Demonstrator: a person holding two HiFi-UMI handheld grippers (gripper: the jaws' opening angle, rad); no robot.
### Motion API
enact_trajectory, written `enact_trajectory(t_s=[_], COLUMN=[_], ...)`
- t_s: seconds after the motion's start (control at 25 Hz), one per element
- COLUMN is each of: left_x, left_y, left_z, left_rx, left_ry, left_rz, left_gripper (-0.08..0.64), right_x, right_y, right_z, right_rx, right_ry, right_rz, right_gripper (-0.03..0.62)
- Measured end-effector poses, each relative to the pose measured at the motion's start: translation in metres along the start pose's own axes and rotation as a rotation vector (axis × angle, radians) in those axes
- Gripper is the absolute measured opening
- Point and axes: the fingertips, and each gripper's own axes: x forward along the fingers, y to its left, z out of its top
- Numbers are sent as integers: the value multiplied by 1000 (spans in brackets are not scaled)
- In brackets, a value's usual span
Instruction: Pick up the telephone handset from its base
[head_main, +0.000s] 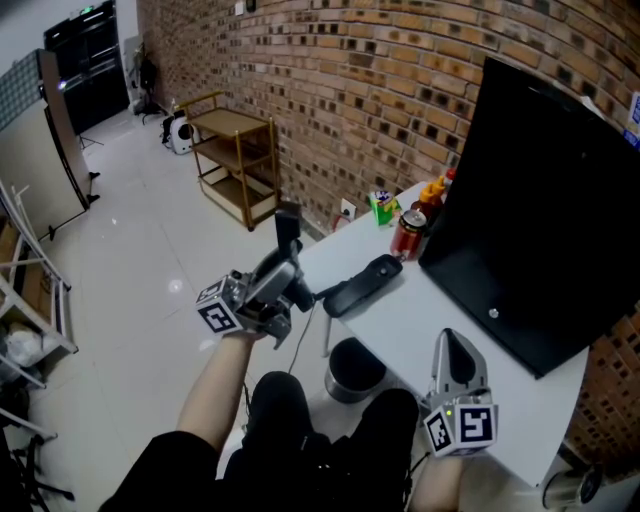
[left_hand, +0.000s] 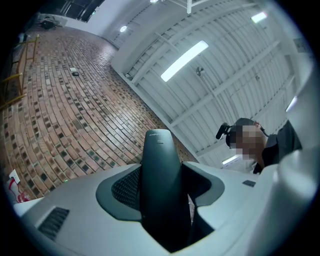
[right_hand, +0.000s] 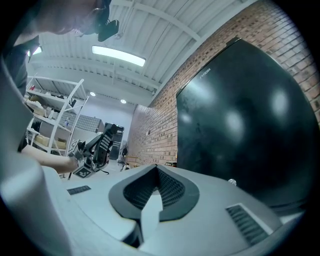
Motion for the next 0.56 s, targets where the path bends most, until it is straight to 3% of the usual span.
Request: enact_trajectory(t_s=[0.56], left_x=[-3], left_y=[-13], left_z=[-4], left_rx=[-11], left_ry=[27], left_rz=[-27], left_gripper=[258], right_x=[-1], right_y=[12], right_z=[1], right_rx=[6], right_ry=[-8], right_rz=[26], right_gripper=[8])
